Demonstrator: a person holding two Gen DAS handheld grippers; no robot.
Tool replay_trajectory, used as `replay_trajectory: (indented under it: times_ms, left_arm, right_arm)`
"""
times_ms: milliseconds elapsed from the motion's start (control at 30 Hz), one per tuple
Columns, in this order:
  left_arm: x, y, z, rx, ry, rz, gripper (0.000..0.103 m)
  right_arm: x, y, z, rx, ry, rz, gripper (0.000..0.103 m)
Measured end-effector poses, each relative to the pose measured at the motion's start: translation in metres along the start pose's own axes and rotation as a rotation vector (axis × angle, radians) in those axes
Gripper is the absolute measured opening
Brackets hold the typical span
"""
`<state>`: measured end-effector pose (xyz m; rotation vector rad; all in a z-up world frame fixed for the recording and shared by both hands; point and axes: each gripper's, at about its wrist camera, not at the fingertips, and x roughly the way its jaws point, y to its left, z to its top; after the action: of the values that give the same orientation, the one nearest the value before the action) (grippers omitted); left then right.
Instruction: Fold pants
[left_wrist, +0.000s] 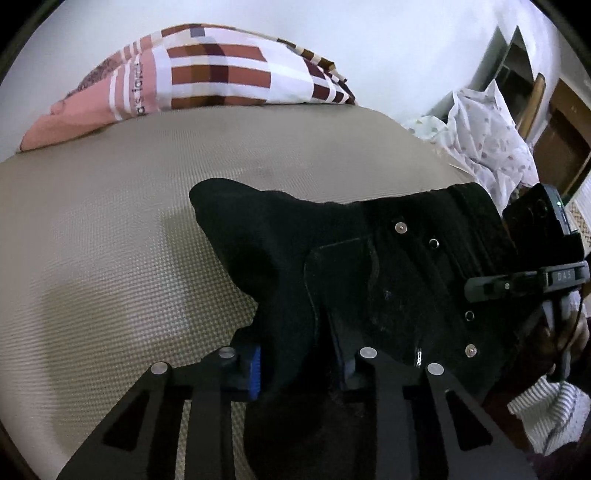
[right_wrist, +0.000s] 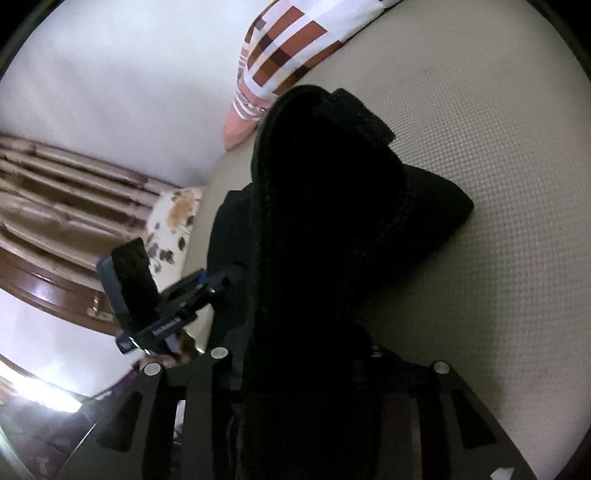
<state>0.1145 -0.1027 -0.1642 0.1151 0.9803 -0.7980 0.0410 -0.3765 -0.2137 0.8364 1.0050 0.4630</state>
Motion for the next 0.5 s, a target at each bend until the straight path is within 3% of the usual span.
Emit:
replay_trajectory:
  times_ms: [133, 500]
  left_arm:
    - [-0.014, -0.005, 0.003, 0.029, -0.034, 0.019, 0.026]
    - [-0.044, 0.012, 0.006, 0.007, -0.092, 0.075, 0.025]
  right_arm:
    - [-0.002, 0.002, -0.009, 0.05, -0.037, 0.06, 0.033]
    - [0.019, 0.025, -0.009, 0.059, -0.061, 0.121, 0.033]
